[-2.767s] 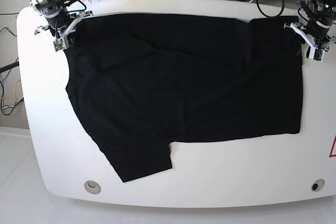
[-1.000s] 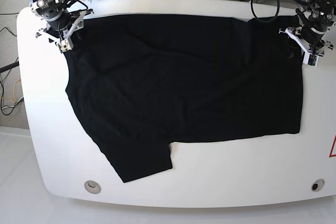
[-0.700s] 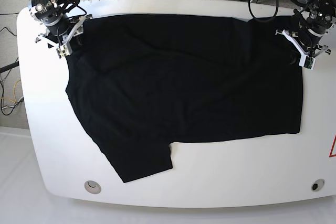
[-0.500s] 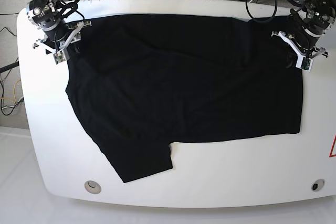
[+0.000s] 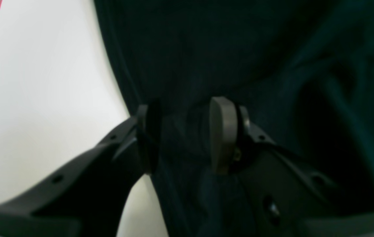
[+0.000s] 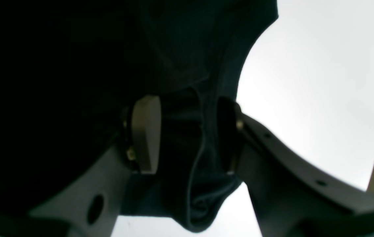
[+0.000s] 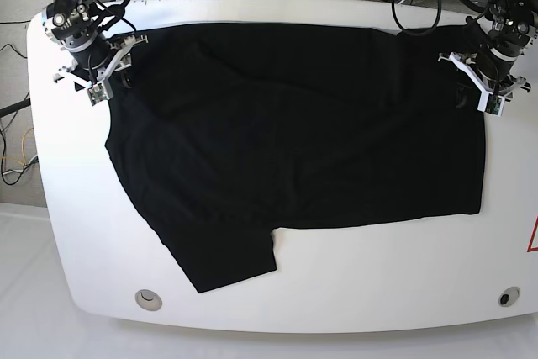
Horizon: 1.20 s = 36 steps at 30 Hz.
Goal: Fold the T-shirt properly
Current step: 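Shift both grippers along the shirt's side edges away from the shoulders, then hold the shirt's side edges pinched in both grippers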
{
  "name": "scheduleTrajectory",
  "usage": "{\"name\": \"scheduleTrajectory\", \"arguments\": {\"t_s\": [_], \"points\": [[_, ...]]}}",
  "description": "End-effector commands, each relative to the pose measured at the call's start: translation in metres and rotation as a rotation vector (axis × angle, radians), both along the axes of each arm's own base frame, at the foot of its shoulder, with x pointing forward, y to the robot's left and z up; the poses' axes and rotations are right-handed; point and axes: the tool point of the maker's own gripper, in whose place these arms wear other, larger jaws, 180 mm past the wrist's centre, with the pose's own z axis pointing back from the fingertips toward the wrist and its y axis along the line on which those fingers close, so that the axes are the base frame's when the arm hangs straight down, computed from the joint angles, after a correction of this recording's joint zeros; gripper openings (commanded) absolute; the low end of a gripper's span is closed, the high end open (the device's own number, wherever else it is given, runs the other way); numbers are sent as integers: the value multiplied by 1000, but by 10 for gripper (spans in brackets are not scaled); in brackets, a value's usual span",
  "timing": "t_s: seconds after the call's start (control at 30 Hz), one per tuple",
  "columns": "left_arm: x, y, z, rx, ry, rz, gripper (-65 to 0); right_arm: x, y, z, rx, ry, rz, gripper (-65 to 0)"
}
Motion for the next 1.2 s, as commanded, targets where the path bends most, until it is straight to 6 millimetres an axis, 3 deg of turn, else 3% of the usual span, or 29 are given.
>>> {"name": "scheduleTrajectory", "arguments": {"t_s": [0.0,0.33,0.53,0.87,0.93,1.07,1.17], "points": [[6,3,12,8,-40,-16,-431,3,-1,8,-12,-27,10,-380],[8,6,8,23,5,-15,-462,-14,8,2,-12,12,24,-377],[10,6,9,33,13,-10,-474,-3,4,6,-13,-6,18,-379],[20,5,21,35,-34,-12,-616,13,1,13,-20,-31,13,-380],[22,5,23,35,-46,-13,-590,13,1,14,-21,-32,12,-380],[29,3,31,30,-85,-18,-458,13,0,14,-20,-36,13,-380],[33,3,34,29,-102,-19,-425,12,1,13,-18,-34,13,-381]]}}
